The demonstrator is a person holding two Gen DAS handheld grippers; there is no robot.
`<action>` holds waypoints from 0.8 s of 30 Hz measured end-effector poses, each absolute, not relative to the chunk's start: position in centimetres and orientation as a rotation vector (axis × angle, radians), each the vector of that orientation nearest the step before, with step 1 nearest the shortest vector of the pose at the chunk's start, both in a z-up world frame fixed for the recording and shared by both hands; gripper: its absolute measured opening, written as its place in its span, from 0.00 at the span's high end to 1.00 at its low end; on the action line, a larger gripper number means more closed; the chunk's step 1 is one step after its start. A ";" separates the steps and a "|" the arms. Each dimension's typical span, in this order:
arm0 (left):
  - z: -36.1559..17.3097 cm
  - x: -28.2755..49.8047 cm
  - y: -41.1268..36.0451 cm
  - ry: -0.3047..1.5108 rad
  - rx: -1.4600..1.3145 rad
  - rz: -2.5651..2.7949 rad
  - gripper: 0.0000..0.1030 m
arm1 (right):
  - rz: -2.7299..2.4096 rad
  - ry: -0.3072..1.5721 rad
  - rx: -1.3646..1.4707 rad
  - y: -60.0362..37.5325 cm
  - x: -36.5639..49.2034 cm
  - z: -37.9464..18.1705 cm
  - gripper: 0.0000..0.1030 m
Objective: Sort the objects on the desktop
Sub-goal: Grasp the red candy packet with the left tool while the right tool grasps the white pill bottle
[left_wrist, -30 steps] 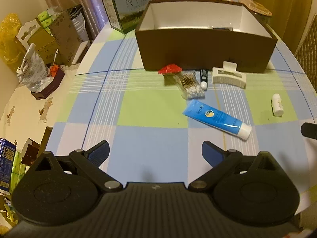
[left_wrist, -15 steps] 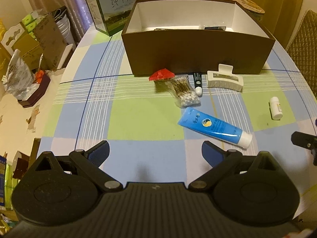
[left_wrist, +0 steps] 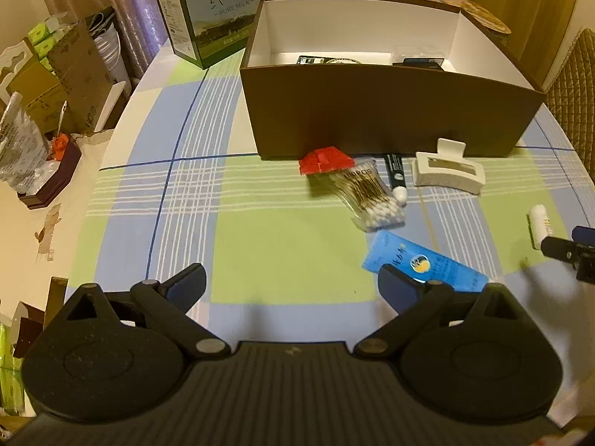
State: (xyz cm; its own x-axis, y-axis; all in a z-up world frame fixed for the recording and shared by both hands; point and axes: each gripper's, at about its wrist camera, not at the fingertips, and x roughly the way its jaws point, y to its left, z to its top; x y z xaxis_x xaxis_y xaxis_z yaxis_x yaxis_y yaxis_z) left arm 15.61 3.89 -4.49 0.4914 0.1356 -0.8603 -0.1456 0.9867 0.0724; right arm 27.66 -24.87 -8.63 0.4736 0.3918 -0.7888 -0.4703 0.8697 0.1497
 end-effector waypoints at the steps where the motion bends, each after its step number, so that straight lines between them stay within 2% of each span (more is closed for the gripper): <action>1: -4.7 15.9 4.1 1.045 -0.010 0.167 0.06 | 0.519 0.939 -0.090 -24.8 28.1 -8.9 0.38; 7: -5.5 17.3 4.8 1.056 -0.006 0.144 0.06 | 0.460 0.975 -0.089 -24.4 30.2 -10.8 0.55; 11: -5.9 18.2 5.2 1.057 -0.009 0.130 0.06 | 0.441 1.006 -0.070 -24.7 30.9 -11.8 0.75; 18: -6.3 20.9 5.9 1.036 -0.033 0.097 0.09 | 0.413 0.998 -0.062 -25.5 31.6 -12.0 0.77; 24: -6.9 24.1 6.2 0.988 -0.049 0.078 0.22 | 0.367 1.001 -0.036 -26.5 32.5 -11.9 0.77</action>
